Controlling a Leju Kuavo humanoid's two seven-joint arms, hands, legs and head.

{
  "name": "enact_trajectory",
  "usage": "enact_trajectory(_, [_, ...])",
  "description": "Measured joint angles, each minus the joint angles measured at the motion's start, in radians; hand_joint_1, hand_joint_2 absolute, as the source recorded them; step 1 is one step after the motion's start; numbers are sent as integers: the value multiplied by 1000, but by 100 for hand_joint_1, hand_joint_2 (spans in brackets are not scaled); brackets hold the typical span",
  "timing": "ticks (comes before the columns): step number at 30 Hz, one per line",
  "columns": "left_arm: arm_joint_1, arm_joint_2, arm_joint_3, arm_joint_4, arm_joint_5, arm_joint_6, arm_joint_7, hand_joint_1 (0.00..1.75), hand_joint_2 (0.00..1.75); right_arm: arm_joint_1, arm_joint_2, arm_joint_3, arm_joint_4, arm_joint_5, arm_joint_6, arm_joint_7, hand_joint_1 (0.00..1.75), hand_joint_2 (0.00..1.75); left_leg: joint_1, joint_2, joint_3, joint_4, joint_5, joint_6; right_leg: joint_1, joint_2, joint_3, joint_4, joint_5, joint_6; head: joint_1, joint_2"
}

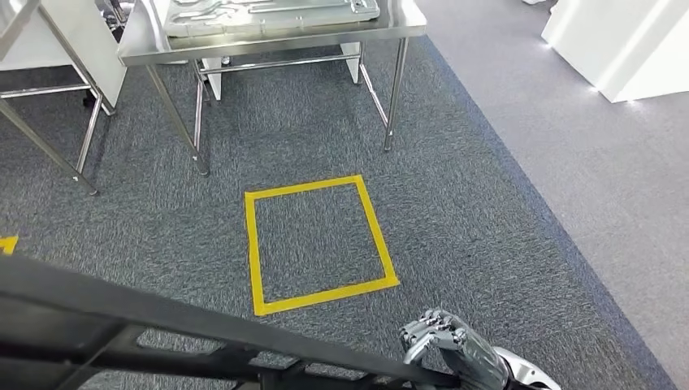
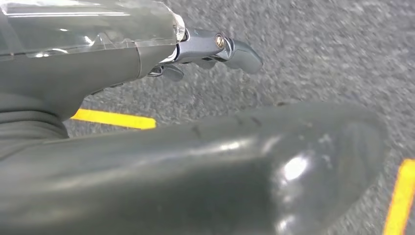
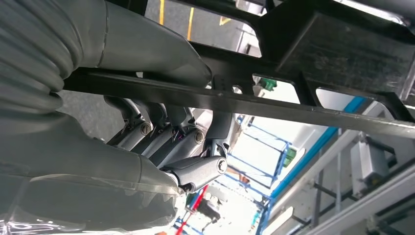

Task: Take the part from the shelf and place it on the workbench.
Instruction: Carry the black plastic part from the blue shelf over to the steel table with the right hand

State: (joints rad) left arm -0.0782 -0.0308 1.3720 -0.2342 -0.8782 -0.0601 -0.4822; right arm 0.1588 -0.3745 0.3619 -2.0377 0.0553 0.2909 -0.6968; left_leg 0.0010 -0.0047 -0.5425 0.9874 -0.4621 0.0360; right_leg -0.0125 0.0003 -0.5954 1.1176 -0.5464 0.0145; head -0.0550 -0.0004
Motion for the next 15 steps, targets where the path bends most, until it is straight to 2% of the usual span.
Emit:
enact_trajectory(2, [-1,0,0,0,-1,0,0,0,0,7,1,-2,-1,0,-2,0,169,175,0,0,3,-1,-5,4,-2,0,-77,132,-52,4,0,0])
enact_trajectory(3, [0,0,0,0,-1,-1,0,0,0,11,1,-2,-1,0,-2,0,169,175,-1,-1,6,0,-8,4,-2,0,-106,174,-58,5,0,0])
enact_trajectory(4, [1,0,0,0,-1,-1,0,0,0,14,1,-2,-1,0,-2,0,169,175,-1,-1,10,0,-13,4,-2,0,-116,178,-42,6,0,0])
enact_trajectory(5, [2,-1,0,0,-1,-1,0,0,0,16,1,-2,-1,0,-2,0,169,175,-1,-2,17,0,-18,2,-3,-1,-105,143,-9,5,0,0])
enact_trajectory(6, [2,-1,0,0,-1,-1,0,0,0,17,1,-3,-2,0,-2,0,169,175,-1,-2,25,1,-24,-1,-3,-1,-76,76,36,4,0,0])
enact_trajectory(7, [1,-1,0,0,-1,-1,0,0,0,17,1,-3,-2,0,-2,0,169,175,-3,-3,32,2,-32,-5,-2,-1,-44,7,68,1,0,0])
enact_trajectory(8, [1,-1,0,0,-1,-1,0,0,0,17,1,-3,-3,1,-3,0,169,175,-5,-3,36,4,-40,-9,-1,-1,-19,-49,88,-3,0,0])
enact_trajectory(9, [0,-2,0,0,-1,-1,0,0,0,19,1,-3,-5,1,-4,0,169,175,-7,-3,38,5,-46,-14,1,-1,-3,-82,94,-7,0,0])
enact_trajectory(13, [-3,-2,0,0,-4,-1,0,0,0,30,1,-4,-17,5,-10,0,169,175,-6,-1,45,15,-68,-36,1,2,13,-100,77,-30,0,0])
enact_trajectory(14, [-4,-2,0,0,-6,-1,0,0,0,32,1,-5,-22,6,-12,0,169,175,-4,-1,33,45,-83,-43,-1,2,21,-103,73,-36,0,0])
enact_trajectory(15, [-5,-2,0,0,-8,-2,0,0,0,34,1,-5,-26,7,-12,0,169,175,-2,-1,7,99,-105,-49,-2,1,29,-104,68,-40,0,0])
